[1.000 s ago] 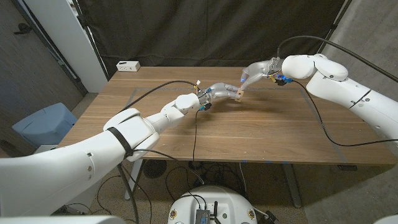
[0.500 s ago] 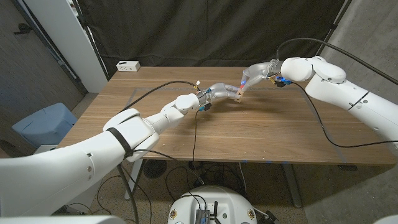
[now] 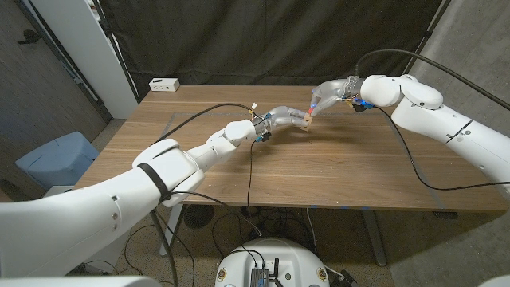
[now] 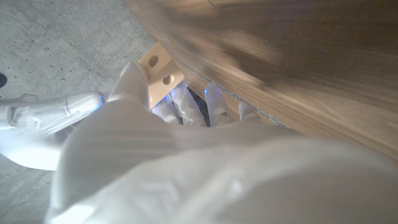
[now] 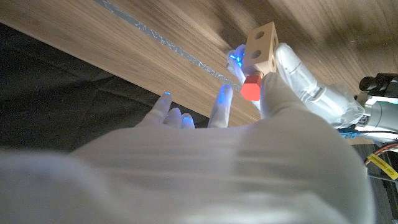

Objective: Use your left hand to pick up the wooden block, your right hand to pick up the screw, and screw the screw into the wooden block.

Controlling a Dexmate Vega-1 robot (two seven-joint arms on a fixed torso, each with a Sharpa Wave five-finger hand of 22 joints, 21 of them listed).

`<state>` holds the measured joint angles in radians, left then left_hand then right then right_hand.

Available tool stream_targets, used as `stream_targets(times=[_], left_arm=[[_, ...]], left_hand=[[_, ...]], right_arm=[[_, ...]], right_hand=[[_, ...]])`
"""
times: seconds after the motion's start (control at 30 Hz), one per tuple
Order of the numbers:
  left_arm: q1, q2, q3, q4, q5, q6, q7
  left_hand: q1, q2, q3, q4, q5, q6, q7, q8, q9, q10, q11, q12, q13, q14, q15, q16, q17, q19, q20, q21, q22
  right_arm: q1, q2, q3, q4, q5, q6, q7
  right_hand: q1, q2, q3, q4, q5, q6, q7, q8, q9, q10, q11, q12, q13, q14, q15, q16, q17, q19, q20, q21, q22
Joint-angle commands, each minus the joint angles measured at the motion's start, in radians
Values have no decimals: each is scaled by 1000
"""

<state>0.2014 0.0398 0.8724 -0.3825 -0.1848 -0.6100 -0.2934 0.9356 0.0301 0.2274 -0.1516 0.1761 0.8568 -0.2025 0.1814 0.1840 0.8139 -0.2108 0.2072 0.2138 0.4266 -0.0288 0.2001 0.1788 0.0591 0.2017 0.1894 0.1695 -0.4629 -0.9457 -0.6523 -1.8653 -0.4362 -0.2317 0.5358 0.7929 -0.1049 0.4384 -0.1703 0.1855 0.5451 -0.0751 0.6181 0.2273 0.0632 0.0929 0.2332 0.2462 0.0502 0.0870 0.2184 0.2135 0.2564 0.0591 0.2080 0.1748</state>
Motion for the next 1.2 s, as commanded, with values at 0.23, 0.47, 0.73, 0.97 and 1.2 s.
stream_targets(times=[0.23,0.47,0.73,0.97,1.2], left_arm=[[-8,-5,8,5,0,27,4],[-11,-7,11,6,-1,34,6],[-11,-9,13,7,-3,41,7],[-12,-8,14,8,-3,45,8],[-12,-9,15,9,-5,50,8]], left_hand=[[3,8,1,7,4,7,-4,9,4,-2,-1,1,3,3,-3,3,2,4,-4,3,6],[4,8,1,7,4,8,-2,10,4,-2,-1,1,3,3,-3,3,2,4,-4,3,6],[3,9,1,7,4,7,-2,9,4,0,-1,2,3,2,-4,2,2,4,-4,3,6],[3,9,1,8,4,7,1,9,4,-1,-1,1,3,3,-5,3,2,5,-4,3,6],[3,9,1,7,4,9,0,10,4,0,-1,2,2,3,-4,2,2,5,-4,3,6]], right_arm=[[-8,8,5,19,-3,20,-31],[-9,14,2,25,-7,24,-38],[-9,22,-2,33,-11,28,-46],[-4,29,-8,43,-13,32,-47],[-2,33,-11,49,-13,31,-46]], right_hand=[[20,-6,13,2,7,61,-10,16,-9,29,-2,12,-2,22,-8,11,4,22,-5,6,2],[31,-7,20,1,9,95,-19,22,-15,42,-11,13,-3,31,-15,13,4,31,-8,7,2],[43,-6,28,1,10,126,-27,27,-20,56,-18,16,-5,42,-24,15,5,41,-12,9,2],[49,-6,32,2,10,147,-29,30,-23,70,-21,18,-6,55,-29,18,5,51,-17,10,2],[49,-7,34,4,9,163,-32,32,-25,76,-25,18,-7,58,-31,18,6,53,-17,9,3]])
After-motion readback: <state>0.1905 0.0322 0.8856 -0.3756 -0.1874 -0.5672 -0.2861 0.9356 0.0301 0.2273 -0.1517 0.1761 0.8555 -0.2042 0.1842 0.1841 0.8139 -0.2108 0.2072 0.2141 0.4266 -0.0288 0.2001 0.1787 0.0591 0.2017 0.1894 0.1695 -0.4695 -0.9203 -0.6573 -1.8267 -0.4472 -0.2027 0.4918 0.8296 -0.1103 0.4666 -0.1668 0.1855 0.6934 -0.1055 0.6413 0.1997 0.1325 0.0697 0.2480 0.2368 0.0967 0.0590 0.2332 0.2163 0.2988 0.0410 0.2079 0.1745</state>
